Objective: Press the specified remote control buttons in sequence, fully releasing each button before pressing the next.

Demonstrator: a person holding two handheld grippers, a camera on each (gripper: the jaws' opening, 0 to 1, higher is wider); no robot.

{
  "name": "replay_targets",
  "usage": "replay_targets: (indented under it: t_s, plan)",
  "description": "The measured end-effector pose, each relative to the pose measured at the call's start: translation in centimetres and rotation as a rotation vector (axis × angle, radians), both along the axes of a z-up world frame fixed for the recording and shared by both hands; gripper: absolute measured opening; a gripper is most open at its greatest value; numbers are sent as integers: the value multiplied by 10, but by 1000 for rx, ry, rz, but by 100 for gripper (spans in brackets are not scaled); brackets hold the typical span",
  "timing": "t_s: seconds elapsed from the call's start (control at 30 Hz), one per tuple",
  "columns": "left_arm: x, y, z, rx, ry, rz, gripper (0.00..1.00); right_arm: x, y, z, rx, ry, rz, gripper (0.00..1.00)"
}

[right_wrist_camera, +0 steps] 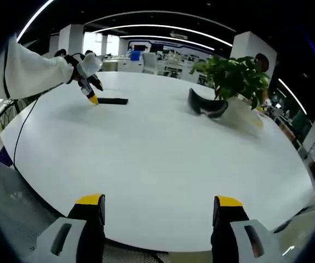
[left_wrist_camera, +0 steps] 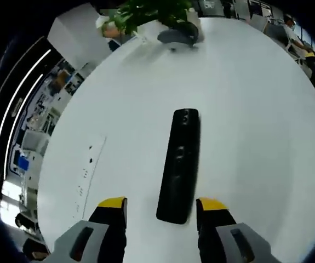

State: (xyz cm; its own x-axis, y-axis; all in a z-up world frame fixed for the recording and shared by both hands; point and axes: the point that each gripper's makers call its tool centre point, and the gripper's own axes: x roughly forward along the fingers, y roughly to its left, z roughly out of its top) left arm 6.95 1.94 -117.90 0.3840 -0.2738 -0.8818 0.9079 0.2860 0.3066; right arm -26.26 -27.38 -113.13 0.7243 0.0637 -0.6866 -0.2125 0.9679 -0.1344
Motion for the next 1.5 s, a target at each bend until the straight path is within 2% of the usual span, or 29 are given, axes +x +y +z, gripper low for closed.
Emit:
replay_targets:
  t_s: [0.03, 0.07, 0.1, 0.13, 0.23, 0.4, 0.53, 0.63, 0.7, 0.83, 0.93, 1.0, 1.13, 1.23, 1.5]
  plan:
    - [0, -1, 0, 6, 8, -11, 48, 0, 0, 0, 0, 0, 0, 80]
    - [-5, -2, -3, 14, 50, -32, 46, 0, 0, 0, 0, 1, 1, 80]
    - [-4, -2, -3, 17, 57, -16, 45, 0, 0, 0, 0, 0, 1, 80]
    - [-6, -3, -4, 23, 73, -43, 42, 0, 1, 0, 1, 0, 2, 80]
    - [-7, -3, -6, 25, 117, -52, 39, 0, 0, 0, -2, -1, 0, 80]
    - [-9, 0, -10, -11, 241, 25, 37, 0, 1, 0, -2, -2, 4, 80]
    - [-12, -2, -12, 2, 262, 0, 32, 1, 0, 1, -2, -9, -2, 80]
    - [-18, -2, -14, -22, 336, 52, 28, 0, 0, 2, -4, -11, 0, 80]
    - [-15, -1, -13, -13, 310, 27, 28, 1, 0, 2, -3, -13, 1, 80]
    - [-18, -2, -13, -2, 315, 52, 24, 1, -1, 4, -1, -25, -3, 80]
    - [-22, -3, -12, 4, 297, 43, 23, 2, -1, 5, -1, -29, -3, 80]
    - [-20, 0, -12, 4, 292, 99, 22, 2, 0, 5, -1, -33, -2, 80]
    - [-21, -2, -11, 28, 256, 76, 22, 2, 0, 6, 0, -37, 1, 79]
    - [-26, 0, -12, 35, 292, 109, 21, 2, 0, 6, -1, -39, 1, 79]
    - [-47, 2, -10, 20, 325, 126, 21, 3, 1, 8, 0, -45, 5, 79]
